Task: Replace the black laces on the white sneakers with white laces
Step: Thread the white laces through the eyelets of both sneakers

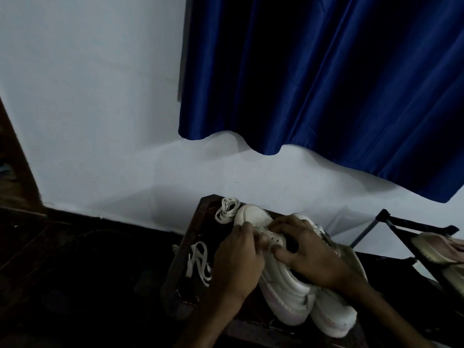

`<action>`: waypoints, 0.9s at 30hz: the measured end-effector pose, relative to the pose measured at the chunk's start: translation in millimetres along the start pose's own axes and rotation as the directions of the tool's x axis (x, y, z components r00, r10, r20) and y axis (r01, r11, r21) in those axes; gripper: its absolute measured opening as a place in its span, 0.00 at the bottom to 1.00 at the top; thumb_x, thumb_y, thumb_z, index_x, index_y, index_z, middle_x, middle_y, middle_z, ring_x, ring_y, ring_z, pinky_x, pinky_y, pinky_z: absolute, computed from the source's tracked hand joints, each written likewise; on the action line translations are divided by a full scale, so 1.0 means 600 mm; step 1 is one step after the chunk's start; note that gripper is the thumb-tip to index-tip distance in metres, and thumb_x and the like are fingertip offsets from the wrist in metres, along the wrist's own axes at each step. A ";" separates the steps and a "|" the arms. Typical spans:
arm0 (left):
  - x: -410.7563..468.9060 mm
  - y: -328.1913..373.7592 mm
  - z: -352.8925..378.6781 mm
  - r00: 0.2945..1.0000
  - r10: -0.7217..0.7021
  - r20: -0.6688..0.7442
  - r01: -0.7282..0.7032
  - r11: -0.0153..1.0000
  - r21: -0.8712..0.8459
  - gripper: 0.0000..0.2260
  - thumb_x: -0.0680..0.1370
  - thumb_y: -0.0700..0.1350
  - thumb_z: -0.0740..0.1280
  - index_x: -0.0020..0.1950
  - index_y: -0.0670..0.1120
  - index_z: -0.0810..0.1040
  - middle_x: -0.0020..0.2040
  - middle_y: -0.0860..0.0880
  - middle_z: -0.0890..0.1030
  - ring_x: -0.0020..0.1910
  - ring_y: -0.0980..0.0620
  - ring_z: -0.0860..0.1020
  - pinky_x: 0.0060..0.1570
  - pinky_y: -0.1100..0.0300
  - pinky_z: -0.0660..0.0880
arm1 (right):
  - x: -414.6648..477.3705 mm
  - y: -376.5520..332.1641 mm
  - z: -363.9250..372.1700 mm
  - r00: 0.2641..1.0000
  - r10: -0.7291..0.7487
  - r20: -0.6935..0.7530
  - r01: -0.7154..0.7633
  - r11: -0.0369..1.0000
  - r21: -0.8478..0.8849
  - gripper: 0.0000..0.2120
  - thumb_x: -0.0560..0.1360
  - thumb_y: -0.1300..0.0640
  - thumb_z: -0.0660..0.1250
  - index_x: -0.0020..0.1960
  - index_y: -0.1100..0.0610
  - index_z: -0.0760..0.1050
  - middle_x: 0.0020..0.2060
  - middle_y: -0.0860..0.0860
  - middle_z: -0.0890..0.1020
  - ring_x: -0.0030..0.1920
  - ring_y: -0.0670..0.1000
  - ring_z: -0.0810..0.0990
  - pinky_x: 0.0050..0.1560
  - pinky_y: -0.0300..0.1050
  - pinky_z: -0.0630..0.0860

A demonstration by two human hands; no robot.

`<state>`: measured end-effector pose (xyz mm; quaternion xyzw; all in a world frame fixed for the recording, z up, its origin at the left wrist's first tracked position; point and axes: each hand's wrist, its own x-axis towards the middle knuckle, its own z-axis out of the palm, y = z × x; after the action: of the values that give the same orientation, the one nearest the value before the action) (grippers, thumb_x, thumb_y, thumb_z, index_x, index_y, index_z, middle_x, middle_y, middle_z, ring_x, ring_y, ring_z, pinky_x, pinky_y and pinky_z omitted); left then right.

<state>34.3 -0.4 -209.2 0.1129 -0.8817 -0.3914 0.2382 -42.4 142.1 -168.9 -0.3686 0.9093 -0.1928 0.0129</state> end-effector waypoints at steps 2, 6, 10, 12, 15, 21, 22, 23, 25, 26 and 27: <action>0.004 -0.008 0.006 1.000 0.016 0.007 -0.015 0.999 -0.045 0.02 0.81 0.47 0.62 0.49 0.50 0.73 0.48 0.54 0.80 0.49 0.53 0.78 0.41 0.63 0.65 | -0.002 -0.003 0.001 1.000 0.015 -0.027 -0.015 1.000 0.003 0.28 0.65 0.36 0.60 0.60 0.47 0.76 0.62 0.39 0.71 0.64 0.44 0.66 0.62 0.28 0.61; -0.031 -0.037 -0.010 0.994 0.015 0.107 0.018 0.954 -0.299 0.10 0.80 0.46 0.65 0.40 0.56 0.71 0.40 0.58 0.78 0.42 0.62 0.76 0.41 0.70 0.67 | -0.006 0.003 -0.003 0.982 0.044 -0.184 -0.038 0.999 0.035 0.16 0.66 0.48 0.73 0.51 0.46 0.72 0.56 0.40 0.69 0.57 0.45 0.66 0.52 0.21 0.60; -0.051 -0.050 -0.066 0.979 -0.030 0.204 0.193 0.477 -0.857 0.07 0.75 0.43 0.68 0.45 0.55 0.82 0.56 0.56 0.81 0.53 0.59 0.79 0.55 0.61 0.74 | -0.007 0.005 0.001 0.975 0.071 -0.213 -0.066 0.997 0.033 0.13 0.64 0.49 0.75 0.44 0.44 0.72 0.53 0.40 0.68 0.56 0.45 0.65 0.49 0.28 0.62; -0.050 -0.047 -0.095 0.977 -0.126 0.173 0.166 -0.065 -0.984 0.05 0.72 0.44 0.68 0.43 0.49 0.84 0.56 0.45 0.83 0.58 0.49 0.81 0.61 0.51 0.76 | -0.009 0.006 0.002 0.975 0.077 -0.208 -0.066 0.996 0.060 0.13 0.63 0.49 0.75 0.42 0.42 0.71 0.52 0.41 0.69 0.56 0.46 0.67 0.51 0.34 0.64; -0.045 -0.038 -0.124 0.941 -0.279 0.190 0.097 -0.315 -0.944 0.10 0.75 0.45 0.61 0.34 0.46 0.75 0.27 0.50 0.72 0.26 0.54 0.75 0.32 0.60 0.80 | -0.010 0.006 0.000 0.976 0.098 -0.193 -0.081 0.992 0.095 0.15 0.63 0.51 0.75 0.40 0.40 0.70 0.52 0.42 0.71 0.55 0.48 0.69 0.51 0.35 0.65; -0.024 -0.031 -0.039 0.991 -0.077 0.108 0.115 0.905 -0.409 0.11 0.76 0.58 0.68 0.50 0.54 0.74 0.37 0.57 0.81 0.34 0.62 0.78 0.34 0.58 0.75 | -0.007 -0.001 -0.002 0.979 0.080 -0.187 -0.071 0.996 0.057 0.15 0.64 0.53 0.75 0.41 0.42 0.70 0.52 0.43 0.71 0.55 0.47 0.70 0.50 0.27 0.62; -0.021 -0.024 -0.023 0.994 -0.011 0.112 0.044 0.954 -0.297 0.11 0.77 0.59 0.66 0.52 0.54 0.73 0.41 0.57 0.82 0.39 0.61 0.80 0.39 0.57 0.77 | -0.007 -0.001 -0.002 0.979 0.079 -0.188 -0.071 0.996 0.051 0.14 0.64 0.53 0.75 0.41 0.43 0.71 0.52 0.43 0.71 0.55 0.47 0.70 0.50 0.28 0.62; -0.016 -0.019 -0.011 0.994 0.016 0.109 0.005 0.983 -0.186 0.11 0.78 0.60 0.64 0.52 0.54 0.72 0.44 0.55 0.83 0.42 0.59 0.81 0.40 0.56 0.77 | -0.008 -0.001 -0.001 0.979 0.080 -0.189 -0.072 0.996 0.046 0.14 0.64 0.53 0.76 0.42 0.45 0.72 0.52 0.43 0.71 0.54 0.47 0.70 0.50 0.29 0.62; -0.012 -0.021 0.008 0.994 0.053 0.094 -0.050 0.998 -0.034 0.09 0.80 0.58 0.61 0.52 0.53 0.72 0.45 0.54 0.83 0.44 0.56 0.81 0.39 0.58 0.74 | -0.009 -0.002 0.003 0.978 0.085 -0.190 -0.079 0.996 0.041 0.14 0.64 0.52 0.75 0.44 0.47 0.72 0.51 0.44 0.71 0.54 0.47 0.70 0.49 0.27 0.61; -0.016 -0.019 0.009 0.988 0.083 0.134 -0.083 0.997 -0.006 0.08 0.81 0.56 0.60 0.51 0.53 0.72 0.44 0.54 0.82 0.43 0.56 0.80 0.38 0.59 0.73 | -0.009 -0.001 0.004 0.976 0.094 -0.195 -0.087 0.995 0.041 0.15 0.64 0.52 0.75 0.45 0.48 0.72 0.51 0.44 0.72 0.54 0.47 0.70 0.49 0.25 0.61; -0.019 -0.016 0.000 0.977 0.102 0.185 -0.095 0.994 -0.047 0.08 0.82 0.55 0.60 0.50 0.53 0.73 0.42 0.55 0.80 0.41 0.56 0.79 0.38 0.59 0.73 | -0.008 0.001 0.004 0.975 0.103 -0.199 -0.097 0.995 0.039 0.15 0.64 0.52 0.75 0.46 0.48 0.72 0.51 0.45 0.72 0.54 0.47 0.70 0.49 0.24 0.61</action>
<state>44.2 -2.3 -220.5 0.0272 -0.8971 -0.4047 0.1752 -38.9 145.0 -172.2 -0.3009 0.9204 -0.2415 -0.0640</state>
